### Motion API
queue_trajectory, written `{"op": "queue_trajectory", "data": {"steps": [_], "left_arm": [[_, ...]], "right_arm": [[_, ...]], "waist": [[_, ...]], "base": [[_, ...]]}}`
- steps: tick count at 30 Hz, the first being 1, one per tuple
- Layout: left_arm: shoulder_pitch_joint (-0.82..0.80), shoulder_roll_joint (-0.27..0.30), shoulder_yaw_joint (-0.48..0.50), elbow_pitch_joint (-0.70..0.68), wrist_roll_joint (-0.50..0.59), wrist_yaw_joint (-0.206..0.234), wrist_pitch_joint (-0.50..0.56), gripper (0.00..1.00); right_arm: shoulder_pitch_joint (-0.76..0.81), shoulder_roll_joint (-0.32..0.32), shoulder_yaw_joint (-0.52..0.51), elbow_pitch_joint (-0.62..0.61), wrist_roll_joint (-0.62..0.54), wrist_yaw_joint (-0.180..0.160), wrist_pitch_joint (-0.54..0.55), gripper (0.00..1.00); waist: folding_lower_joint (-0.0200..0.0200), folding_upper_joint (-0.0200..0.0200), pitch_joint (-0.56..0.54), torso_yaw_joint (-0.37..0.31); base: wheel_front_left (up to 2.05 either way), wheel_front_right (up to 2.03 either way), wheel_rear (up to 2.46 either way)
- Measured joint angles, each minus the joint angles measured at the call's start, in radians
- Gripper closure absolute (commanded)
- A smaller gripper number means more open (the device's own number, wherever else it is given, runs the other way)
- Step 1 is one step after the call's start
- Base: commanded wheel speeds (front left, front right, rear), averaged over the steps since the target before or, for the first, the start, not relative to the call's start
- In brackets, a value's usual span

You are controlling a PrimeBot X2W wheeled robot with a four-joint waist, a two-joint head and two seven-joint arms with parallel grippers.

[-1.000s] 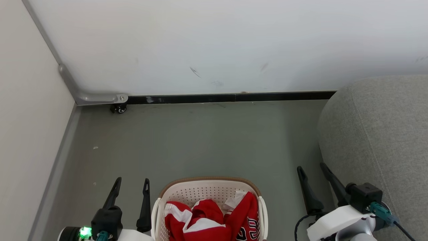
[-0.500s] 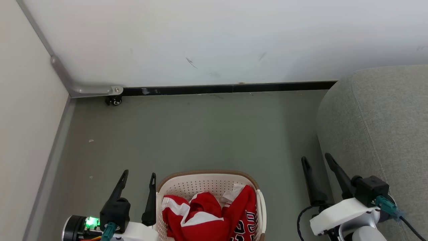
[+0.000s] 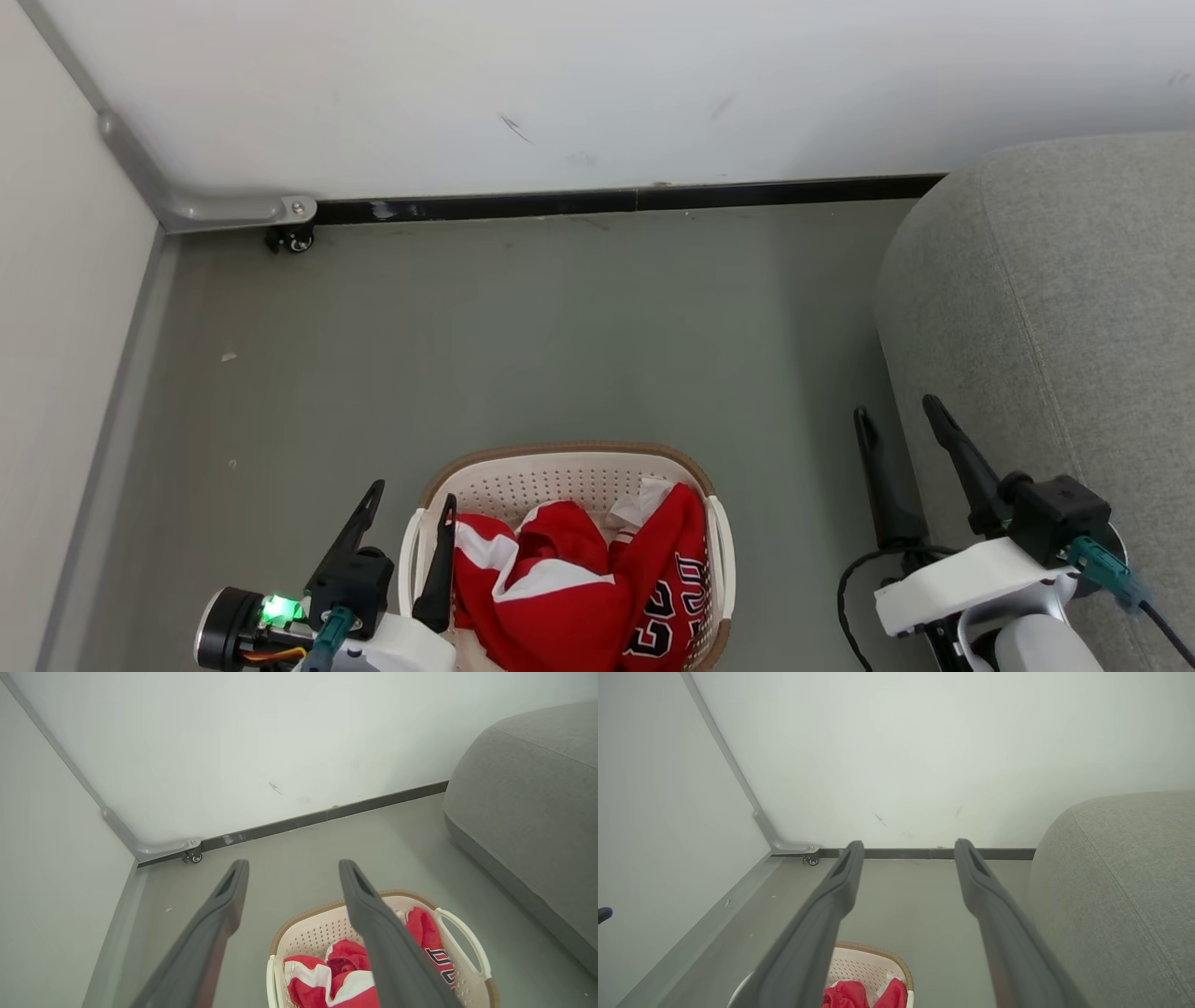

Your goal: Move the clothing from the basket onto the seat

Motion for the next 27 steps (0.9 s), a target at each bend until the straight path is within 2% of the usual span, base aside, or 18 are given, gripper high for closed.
{"op": "queue_trajectory", "data": {"steps": [16,23,27], "left_arm": [[-0.089,0.019,-0.027,0.077,0.035,-0.022,0.0,0.0],[-0.143,0.041,-0.048,0.102,0.071,-0.027,0.0,0.0],[-0.164,0.051,-0.056,0.126,0.079,-0.044,0.0,0.0]], "right_arm": [[-0.044,0.001,-0.046,-0.086,0.0,0.0,-0.016,0.0],[-0.068,0.001,-0.043,-0.118,0.006,0.0,-0.023,0.0],[-0.084,0.001,-0.036,-0.128,0.013,0.0,-0.024,0.0]], "waist": [[0.0,0.0,0.113,-0.037],[0.0,0.0001,0.174,-0.059],[0.0,0.0,0.211,-0.073]], "base": [[0.0,0.0,0.0],[0.0,0.0,0.0],[0.0,0.0,0.0]]}}
